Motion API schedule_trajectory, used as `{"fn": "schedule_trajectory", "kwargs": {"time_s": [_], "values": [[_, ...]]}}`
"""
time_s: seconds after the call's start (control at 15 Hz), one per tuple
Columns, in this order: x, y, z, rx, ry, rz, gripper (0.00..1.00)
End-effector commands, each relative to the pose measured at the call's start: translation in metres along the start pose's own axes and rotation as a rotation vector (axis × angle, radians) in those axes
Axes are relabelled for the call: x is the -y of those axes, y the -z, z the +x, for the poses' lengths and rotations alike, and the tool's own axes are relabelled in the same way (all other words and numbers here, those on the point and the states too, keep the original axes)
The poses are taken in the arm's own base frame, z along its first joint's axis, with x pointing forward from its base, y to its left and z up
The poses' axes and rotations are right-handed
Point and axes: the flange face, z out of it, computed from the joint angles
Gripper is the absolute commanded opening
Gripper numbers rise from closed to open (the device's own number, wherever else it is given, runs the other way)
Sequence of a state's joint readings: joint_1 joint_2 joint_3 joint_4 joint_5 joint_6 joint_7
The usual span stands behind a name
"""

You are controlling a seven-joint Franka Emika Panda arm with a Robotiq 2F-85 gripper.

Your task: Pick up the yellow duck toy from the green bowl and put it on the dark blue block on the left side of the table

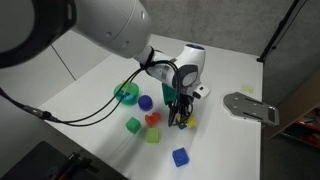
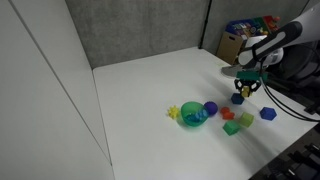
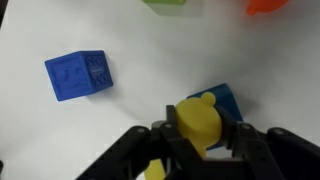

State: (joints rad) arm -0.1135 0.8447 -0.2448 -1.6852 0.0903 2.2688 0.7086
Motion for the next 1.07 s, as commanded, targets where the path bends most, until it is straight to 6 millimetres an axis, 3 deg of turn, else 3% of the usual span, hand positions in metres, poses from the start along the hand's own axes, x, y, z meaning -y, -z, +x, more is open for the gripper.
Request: {"fn": "schedule_trajectory", "kwargs": {"time_s": [0.0,1.0], "values": [[0.003,-0.007,0.005,-0.015,0.017,0.003,0.17],[0.026,-0.002,-0.007,-0.057,0.072,0.008,0.17]]}}
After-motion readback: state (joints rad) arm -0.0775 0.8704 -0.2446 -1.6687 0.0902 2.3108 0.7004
